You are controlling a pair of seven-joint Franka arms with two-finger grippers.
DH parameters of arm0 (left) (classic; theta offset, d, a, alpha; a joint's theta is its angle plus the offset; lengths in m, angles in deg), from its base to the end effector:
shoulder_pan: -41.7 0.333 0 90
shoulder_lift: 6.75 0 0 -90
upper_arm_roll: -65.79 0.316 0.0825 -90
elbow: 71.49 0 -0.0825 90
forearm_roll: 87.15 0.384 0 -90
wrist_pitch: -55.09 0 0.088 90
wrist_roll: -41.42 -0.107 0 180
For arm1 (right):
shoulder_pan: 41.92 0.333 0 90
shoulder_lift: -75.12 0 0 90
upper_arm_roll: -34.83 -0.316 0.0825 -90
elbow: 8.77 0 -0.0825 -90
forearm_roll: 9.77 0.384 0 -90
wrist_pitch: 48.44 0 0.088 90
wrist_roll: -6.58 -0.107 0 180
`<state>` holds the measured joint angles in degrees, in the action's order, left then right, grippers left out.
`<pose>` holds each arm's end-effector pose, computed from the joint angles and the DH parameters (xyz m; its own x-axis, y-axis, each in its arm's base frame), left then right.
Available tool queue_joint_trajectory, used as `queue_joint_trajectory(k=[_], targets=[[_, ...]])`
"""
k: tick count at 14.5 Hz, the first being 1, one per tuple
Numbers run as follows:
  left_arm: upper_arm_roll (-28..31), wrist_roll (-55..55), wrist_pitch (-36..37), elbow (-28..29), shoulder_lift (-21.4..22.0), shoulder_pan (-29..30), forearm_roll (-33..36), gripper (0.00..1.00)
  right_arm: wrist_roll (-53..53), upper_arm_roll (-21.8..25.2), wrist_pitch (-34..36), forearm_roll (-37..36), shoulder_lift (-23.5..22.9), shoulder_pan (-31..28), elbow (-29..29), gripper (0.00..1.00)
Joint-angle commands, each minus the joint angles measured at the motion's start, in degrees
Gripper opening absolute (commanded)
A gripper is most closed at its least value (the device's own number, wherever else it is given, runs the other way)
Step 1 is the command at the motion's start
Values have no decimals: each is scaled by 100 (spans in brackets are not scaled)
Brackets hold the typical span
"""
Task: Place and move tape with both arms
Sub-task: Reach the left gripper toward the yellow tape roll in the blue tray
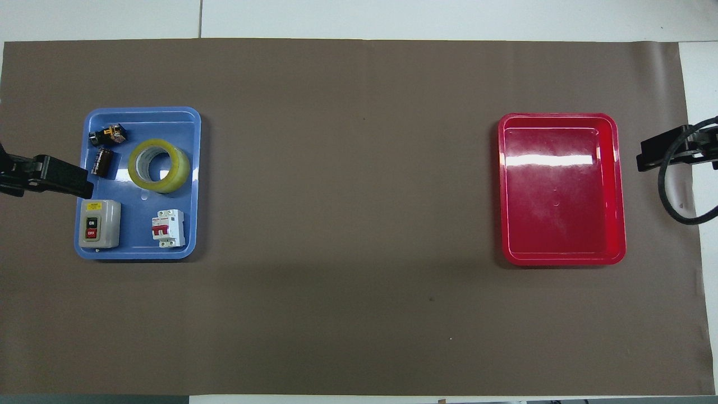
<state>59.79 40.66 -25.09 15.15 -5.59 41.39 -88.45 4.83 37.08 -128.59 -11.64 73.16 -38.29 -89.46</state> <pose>0.5266 -0.0616 0.6484 0.9877 -0.1262 -0.0922 -0.1248 -0.9920 0.0217 0.5467 0.0097 0.6663 0.9990 -0.0121 -0.0424 -0.0106 -0.9993 0.0350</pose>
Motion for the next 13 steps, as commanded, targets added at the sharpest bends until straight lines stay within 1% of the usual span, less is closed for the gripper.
queue_joint_trajectory(k=[1, 3, 6, 9, 10, 12, 13], targets=[[11, 84, -59, 2, 16, -30, -99, 100, 131, -13, -62, 108, 38, -55, -26, 100], [20, 84, -138, 10, 7, -30, -99, 100, 131, -14, -62, 108, 38, -55, -26, 100], [81, 49, -647, 177, -89, 13, -64, 100, 131, -13, -62, 108, 38, -55, -26, 100], [213, 14, -1340, 528, -151, 127, -55, 100, 131, -22, -62, 108, 38, -55, -26, 100], [213, 14, -1560, 633, -203, 189, -55, 100, 131, -14, -62, 108, 38, -55, -26, 100], [213, 14, -1895, 626, -440, 312, -11, 100, 131, -13, -62, 108, 38, -55, -26, 100], [213, -12, -2044, 634, -580, 321, 128, 100, 131, -13, -62, 108, 38, -55, -26, 100]])
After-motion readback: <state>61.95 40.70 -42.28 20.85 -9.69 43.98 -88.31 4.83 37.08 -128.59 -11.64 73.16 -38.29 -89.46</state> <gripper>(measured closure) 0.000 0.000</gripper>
